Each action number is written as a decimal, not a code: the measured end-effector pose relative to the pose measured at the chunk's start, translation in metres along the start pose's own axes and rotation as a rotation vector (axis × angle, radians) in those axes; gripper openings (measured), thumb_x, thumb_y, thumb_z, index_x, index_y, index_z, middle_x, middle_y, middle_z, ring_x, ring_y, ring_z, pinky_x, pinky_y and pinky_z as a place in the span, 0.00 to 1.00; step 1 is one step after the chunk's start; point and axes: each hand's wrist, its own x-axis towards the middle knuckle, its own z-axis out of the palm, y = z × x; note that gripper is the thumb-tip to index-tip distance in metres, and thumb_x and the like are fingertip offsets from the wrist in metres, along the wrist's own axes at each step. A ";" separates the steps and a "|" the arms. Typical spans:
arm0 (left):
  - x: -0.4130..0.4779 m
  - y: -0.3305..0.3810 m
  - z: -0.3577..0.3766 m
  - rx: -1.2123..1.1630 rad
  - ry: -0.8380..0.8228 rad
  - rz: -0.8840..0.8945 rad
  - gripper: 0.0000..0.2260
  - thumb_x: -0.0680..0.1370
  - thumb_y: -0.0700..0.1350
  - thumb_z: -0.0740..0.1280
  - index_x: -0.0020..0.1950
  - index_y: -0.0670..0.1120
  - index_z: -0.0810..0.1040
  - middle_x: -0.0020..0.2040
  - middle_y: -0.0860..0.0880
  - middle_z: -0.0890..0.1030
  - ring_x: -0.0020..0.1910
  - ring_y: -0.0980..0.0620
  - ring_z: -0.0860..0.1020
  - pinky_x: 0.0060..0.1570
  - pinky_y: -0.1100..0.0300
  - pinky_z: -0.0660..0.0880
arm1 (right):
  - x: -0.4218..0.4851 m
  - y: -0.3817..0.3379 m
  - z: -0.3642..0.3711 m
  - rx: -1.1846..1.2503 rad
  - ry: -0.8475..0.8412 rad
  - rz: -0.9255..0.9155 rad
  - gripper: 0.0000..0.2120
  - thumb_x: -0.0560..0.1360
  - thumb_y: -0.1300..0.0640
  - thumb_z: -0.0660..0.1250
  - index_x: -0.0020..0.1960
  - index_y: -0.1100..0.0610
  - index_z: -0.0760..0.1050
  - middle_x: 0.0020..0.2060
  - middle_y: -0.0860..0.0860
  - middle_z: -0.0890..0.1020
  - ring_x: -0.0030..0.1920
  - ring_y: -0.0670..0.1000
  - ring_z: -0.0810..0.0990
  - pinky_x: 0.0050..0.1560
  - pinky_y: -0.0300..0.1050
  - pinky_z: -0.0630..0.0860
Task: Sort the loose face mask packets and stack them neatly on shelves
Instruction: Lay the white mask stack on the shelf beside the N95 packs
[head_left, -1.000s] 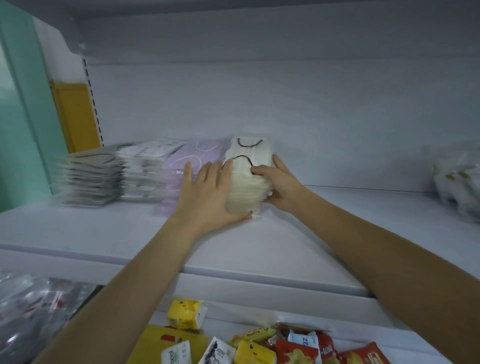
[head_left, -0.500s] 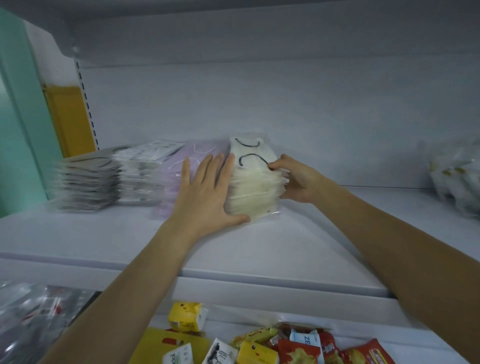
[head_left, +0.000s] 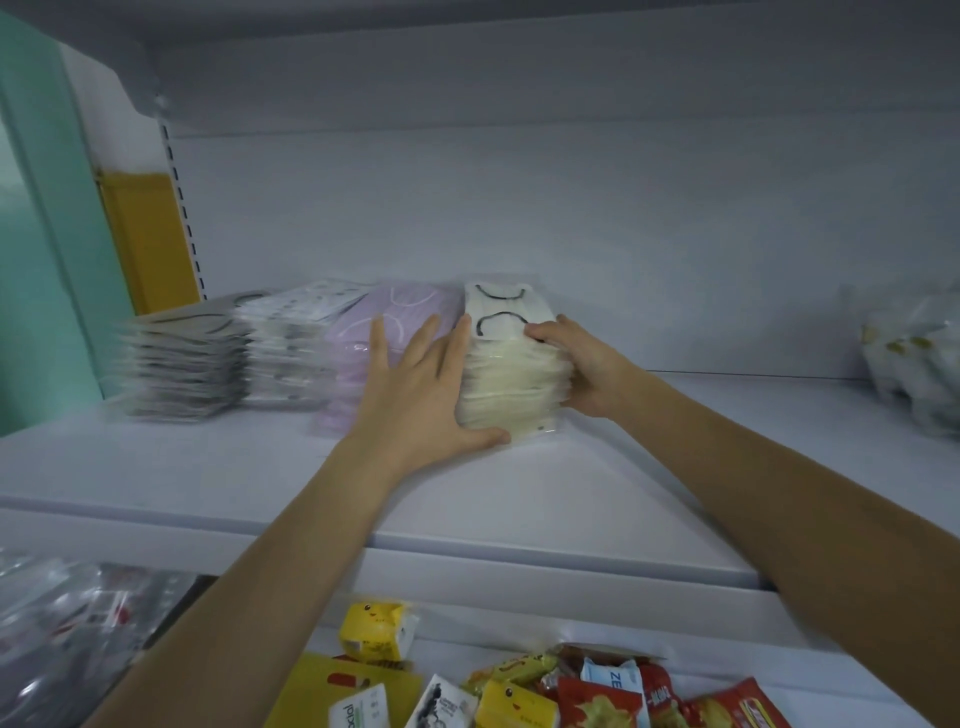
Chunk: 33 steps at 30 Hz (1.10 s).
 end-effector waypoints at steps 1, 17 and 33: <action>0.000 0.001 0.000 -0.004 0.007 0.012 0.54 0.64 0.76 0.55 0.78 0.45 0.41 0.77 0.49 0.58 0.77 0.52 0.47 0.66 0.41 0.27 | -0.001 -0.002 0.000 0.014 0.001 -0.003 0.12 0.74 0.56 0.67 0.52 0.48 0.65 0.46 0.51 0.77 0.37 0.51 0.80 0.35 0.44 0.76; 0.010 0.052 -0.010 -0.279 -0.026 0.116 0.46 0.71 0.65 0.66 0.78 0.50 0.43 0.74 0.51 0.64 0.68 0.46 0.68 0.66 0.56 0.59 | -0.030 -0.019 -0.057 -0.031 0.032 -0.027 0.10 0.74 0.58 0.67 0.40 0.53 0.65 0.37 0.51 0.72 0.37 0.51 0.74 0.39 0.46 0.73; 0.081 0.109 -0.018 -1.408 -0.586 -0.595 0.27 0.72 0.68 0.62 0.62 0.51 0.75 0.53 0.46 0.79 0.46 0.47 0.76 0.49 0.57 0.71 | -0.066 -0.023 -0.104 -0.022 0.060 -0.031 0.05 0.74 0.57 0.64 0.49 0.53 0.70 0.42 0.53 0.75 0.42 0.54 0.75 0.42 0.47 0.73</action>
